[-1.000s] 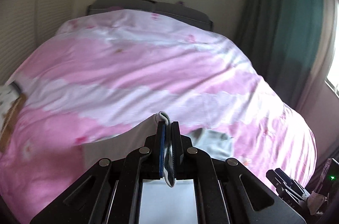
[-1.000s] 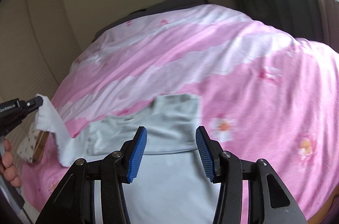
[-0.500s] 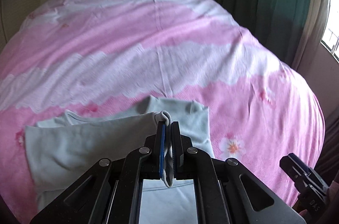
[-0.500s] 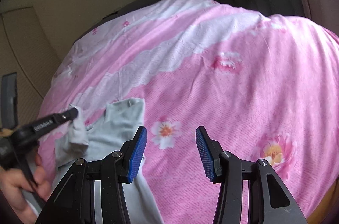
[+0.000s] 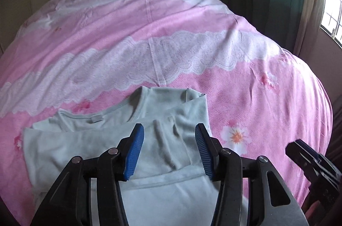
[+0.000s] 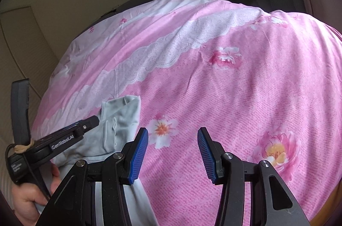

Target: Fold small clothes

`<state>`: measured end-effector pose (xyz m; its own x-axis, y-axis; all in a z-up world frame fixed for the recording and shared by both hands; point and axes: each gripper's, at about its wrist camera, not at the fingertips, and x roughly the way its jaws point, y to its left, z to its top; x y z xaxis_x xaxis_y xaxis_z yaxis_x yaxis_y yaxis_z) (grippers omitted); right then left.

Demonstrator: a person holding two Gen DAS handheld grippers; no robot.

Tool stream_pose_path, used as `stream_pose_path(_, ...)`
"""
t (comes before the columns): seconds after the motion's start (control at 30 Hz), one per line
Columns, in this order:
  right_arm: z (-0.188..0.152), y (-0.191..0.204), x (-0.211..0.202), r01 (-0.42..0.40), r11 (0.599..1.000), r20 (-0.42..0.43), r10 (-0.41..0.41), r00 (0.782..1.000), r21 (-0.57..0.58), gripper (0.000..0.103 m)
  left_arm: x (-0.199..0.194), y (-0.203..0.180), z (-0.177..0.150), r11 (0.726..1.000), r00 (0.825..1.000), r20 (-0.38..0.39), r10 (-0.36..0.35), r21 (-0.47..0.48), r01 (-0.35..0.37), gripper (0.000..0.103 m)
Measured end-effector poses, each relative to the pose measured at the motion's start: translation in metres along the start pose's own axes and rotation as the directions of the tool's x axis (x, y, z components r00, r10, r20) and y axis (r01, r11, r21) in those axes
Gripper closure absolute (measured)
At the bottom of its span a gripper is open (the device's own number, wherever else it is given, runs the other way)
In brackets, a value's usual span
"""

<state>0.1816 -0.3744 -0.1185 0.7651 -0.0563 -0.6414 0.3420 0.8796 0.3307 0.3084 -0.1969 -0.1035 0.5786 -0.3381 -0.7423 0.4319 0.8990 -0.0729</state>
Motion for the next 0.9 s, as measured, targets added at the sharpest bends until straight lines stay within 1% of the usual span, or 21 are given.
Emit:
stream_pose_path(0.1, -0.002, 0.005, 0.001, -0.004, 1.0, -0.002, 0.004, 1.0, -0.014, 0.054, -0.017, 0.018, -0.012, 1.0, 0.999, 0.02, 0.031, -0.006, -0.031, 0.054)
stream_pose_path(0.2, -0.005, 0.016, 0.003, -0.028, 0.998, -0.011, 0.027, 1.0, -0.048, 0.054, -0.031, 0.047, -0.031, 0.997, 0.998, 0.016, 0.067, -0.042, -0.066, 0.054)
stream_pose_path(0.33, -0.011, 0.045, 0.011, -0.07, 0.99, -0.029, 0.067, 0.997, -0.122, 0.054, -0.047, 0.09, -0.059, 0.986, 0.989, 0.004, 0.148, -0.083, -0.147, 0.053)
stream_pose_path(0.43, -0.014, 0.072, 0.022, -0.108, 0.978, -0.051, 0.101, 0.994, -0.178, 0.054, -0.051, 0.121, -0.075, 0.975, 0.981, -0.021, 0.193, -0.111, -0.194, 0.052)
stream_pose_path(0.53, -0.018, 0.094, 0.038, -0.117, 0.967, -0.083, 0.101, 0.991, -0.228, 0.054, -0.052, 0.149, -0.087, 0.966, 0.978, -0.048, 0.201, -0.158, -0.206, 0.052)
stream_pose_path(0.6, -0.019, 0.103, 0.047, -0.116, 0.963, -0.101, 0.094, 0.99, -0.243, 0.055, -0.05, 0.164, -0.094, 0.962, 0.976, -0.071, 0.205, -0.17, -0.215, 0.052)
stream_pose_path(0.67, -0.022, 0.11, 0.057, -0.107, 0.96, -0.116, 0.08, 0.99, -0.257, 0.055, -0.047, 0.171, -0.1, 0.961, 0.974, -0.089, 0.206, -0.167, -0.219, 0.052)
stream_pose_path(0.77, -0.024, 0.117, 0.07, -0.088, 0.959, -0.137, 0.053, 0.989, -0.268, 0.055, -0.04, 0.18, -0.106, 0.956, 0.967, -0.117, 0.226, -0.164, -0.243, 0.052)
stream_pose_path(0.9, -0.025, 0.123, 0.084, -0.071, 0.957, -0.16, 0.027, 0.987, -0.28, 0.055, -0.032, 0.197, -0.11, 0.945, 0.966, -0.133, 0.224, -0.215, -0.248, 0.052)
